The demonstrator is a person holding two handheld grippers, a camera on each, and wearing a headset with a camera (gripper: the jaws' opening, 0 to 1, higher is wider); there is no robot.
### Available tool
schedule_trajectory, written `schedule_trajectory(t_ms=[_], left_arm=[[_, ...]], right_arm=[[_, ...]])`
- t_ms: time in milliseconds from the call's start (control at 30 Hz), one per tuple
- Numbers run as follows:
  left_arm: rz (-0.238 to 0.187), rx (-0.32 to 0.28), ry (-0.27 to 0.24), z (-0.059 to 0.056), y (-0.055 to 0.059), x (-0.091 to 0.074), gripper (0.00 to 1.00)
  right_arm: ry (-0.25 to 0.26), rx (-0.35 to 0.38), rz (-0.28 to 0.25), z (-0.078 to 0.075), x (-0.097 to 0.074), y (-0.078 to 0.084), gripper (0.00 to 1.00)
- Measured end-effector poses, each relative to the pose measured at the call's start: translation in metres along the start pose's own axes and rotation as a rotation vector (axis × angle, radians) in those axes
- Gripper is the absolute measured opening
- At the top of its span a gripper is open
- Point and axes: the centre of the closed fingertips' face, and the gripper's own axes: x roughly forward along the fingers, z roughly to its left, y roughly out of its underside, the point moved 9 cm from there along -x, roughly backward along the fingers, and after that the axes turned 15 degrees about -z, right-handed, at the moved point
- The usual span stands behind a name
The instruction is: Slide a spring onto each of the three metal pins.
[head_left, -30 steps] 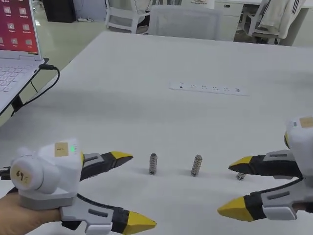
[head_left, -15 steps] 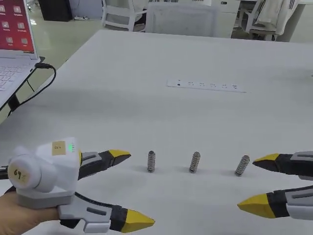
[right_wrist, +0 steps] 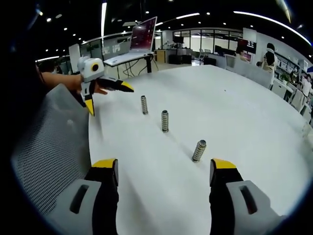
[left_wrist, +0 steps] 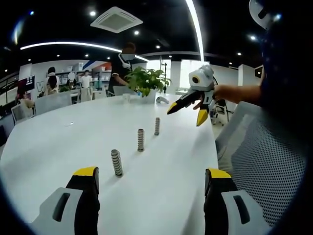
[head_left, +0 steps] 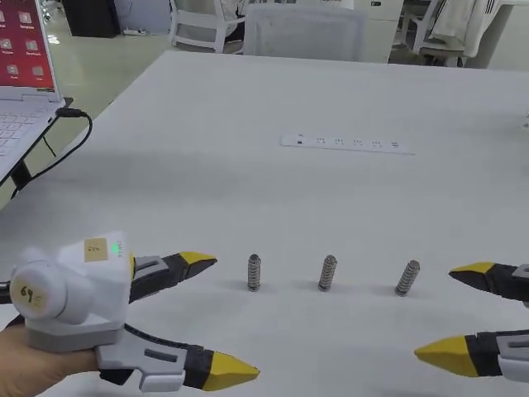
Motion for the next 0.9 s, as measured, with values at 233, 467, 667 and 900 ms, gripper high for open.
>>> schedule_trajectory(t_ms=[233, 467, 667, 900], left_arm=[[0.002, -0.01, -0.011, 0.001, 0.003, 0.0, 0.87], [-0.001, -0.013, -0.028, 0.003, 0.003, -0.001, 0.88], [-0.001, -0.017, -0.04, 0.003, 0.003, -0.002, 0.9], [-0.009, -0.021, -0.056, 0.005, 0.002, -0.002, 0.92]], right_arm=[[0.029, -0.002, -0.045, -0.003, -0.002, 0.006, 0.82], [0.046, 0.014, -0.074, -0.005, -0.005, 0.008, 0.86], [0.066, 0.021, -0.084, -0.009, -0.009, 0.009, 0.89], [0.075, 0.023, -0.097, -0.01, -0.01, 0.007, 0.91]])
